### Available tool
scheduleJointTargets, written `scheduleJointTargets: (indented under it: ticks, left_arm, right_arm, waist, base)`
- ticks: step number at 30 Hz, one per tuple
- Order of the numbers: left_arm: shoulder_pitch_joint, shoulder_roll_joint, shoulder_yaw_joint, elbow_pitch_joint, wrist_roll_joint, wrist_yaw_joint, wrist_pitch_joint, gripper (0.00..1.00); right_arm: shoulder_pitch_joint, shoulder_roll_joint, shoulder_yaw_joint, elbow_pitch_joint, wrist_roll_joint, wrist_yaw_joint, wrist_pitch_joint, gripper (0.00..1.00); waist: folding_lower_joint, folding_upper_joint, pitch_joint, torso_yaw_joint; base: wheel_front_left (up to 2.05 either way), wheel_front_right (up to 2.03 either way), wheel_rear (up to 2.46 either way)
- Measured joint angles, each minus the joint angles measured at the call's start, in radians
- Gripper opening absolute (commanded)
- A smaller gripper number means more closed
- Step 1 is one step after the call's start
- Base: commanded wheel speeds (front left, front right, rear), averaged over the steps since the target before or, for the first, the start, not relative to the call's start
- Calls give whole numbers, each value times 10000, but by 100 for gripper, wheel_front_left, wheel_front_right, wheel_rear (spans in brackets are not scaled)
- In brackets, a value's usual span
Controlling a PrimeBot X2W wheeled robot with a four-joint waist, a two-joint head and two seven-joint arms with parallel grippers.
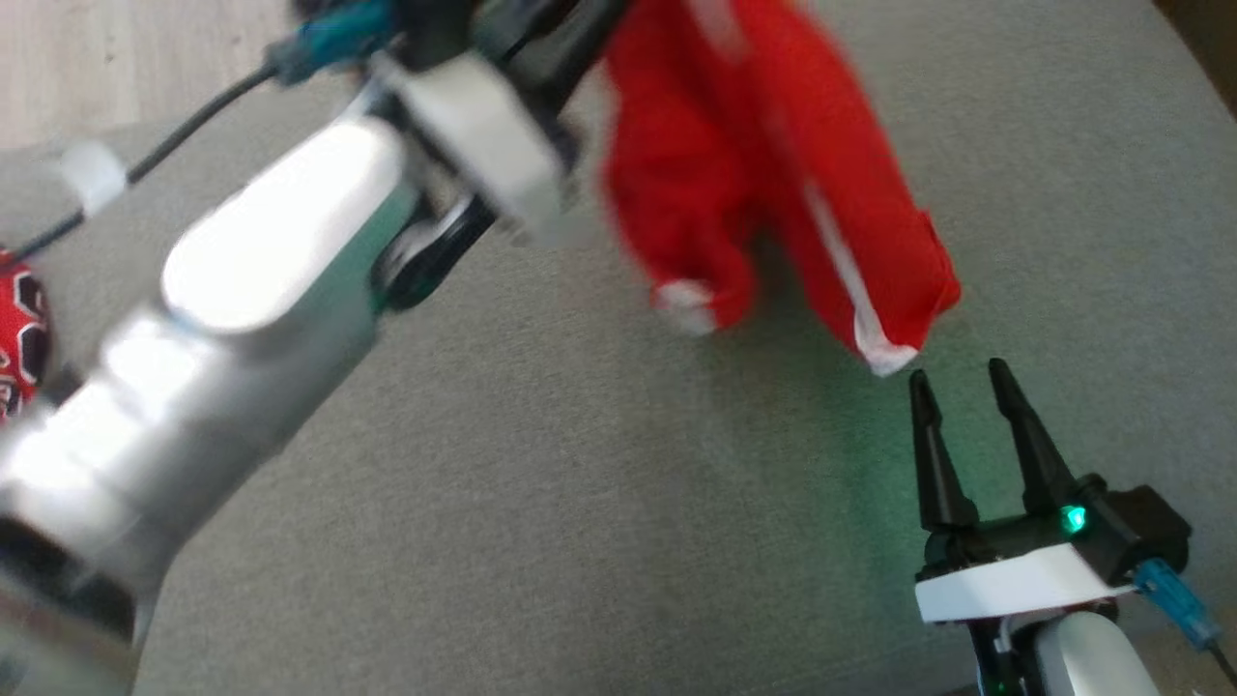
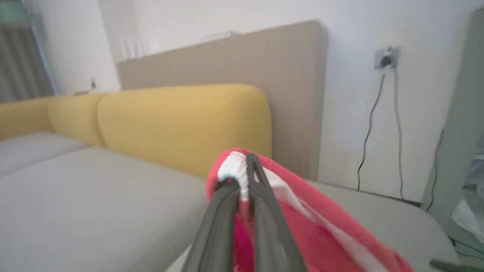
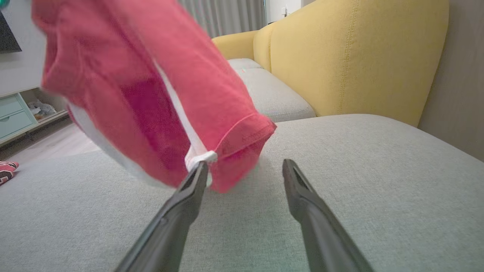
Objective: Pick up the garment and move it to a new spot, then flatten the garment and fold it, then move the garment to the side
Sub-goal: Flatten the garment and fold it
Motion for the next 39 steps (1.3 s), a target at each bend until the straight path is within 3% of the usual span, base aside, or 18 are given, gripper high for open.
scheduleJointTargets:
  ticks: [8, 17, 25, 26, 27, 28, 29, 34, 39]
  left_arm:
    - [1922, 673, -453, 1141, -337, -2, -167, 0]
    - [1665, 259, -529, 1918, -345, -144, -918, 0]
    - [1377, -40, -675, 2226, -437, -157, -1183, 0]
    - [1359, -52, -715, 2245, -487, -157, -1197, 0]
    - [1346, -54, -769, 2253, -535, -157, -1227, 0]
    - [1334, -50, -842, 2253, -564, -157, -1266, 0]
    - [1324, -48, -892, 2253, -602, -157, -1271, 0]
    - [1224, -2, -1106, 2247, -763, -180, -1356, 0]
    - [1162, 255, -1323, 2073, -993, -230, -1465, 0]
  right_arm:
    - [-41, -2, -17, 121, 73, 0, 0, 100]
    - [-581, -2, 993, 1937, -2, 0, 2, 100]
    - [-1022, -15, 1407, 2964, -35, 0, 12, 100]
    - [-1070, -15, 1459, 2964, -36, 0, 12, 85]
    - [-1113, -15, 1486, 2947, -58, 0, 12, 56]
    - [-1144, -15, 1490, 2922, -88, 0, 12, 18]
    - [-1161, -15, 1494, 2888, -111, 0, 12, 0]
    - [-1211, -13, 1396, 2464, -295, 0, 12, 0]
    - [-1301, -19, 291, 838, -263, 0, 12, 0]
  waist:
    - [1, 0, 326, 596]
    - [2, 0, 724, 1491]
    - [1, 0, 839, 1797]
    - [2, 0, 854, 1812]
    - [1, 0, 869, 1825]
    - [1, 0, 883, 1834]
    - [1, 0, 893, 1838]
    - [2, 0, 899, 1796]
    - [1, 0, 883, 1686]
  base:
    - [0, 0, 0]
    - [0, 0, 0]
    - [0, 0, 0]
    - [0, 0, 0]
    - [0, 0, 0]
    - [0, 0, 0]
    - [0, 0, 0]
    - [0, 0, 0]
    - [0, 0, 0]
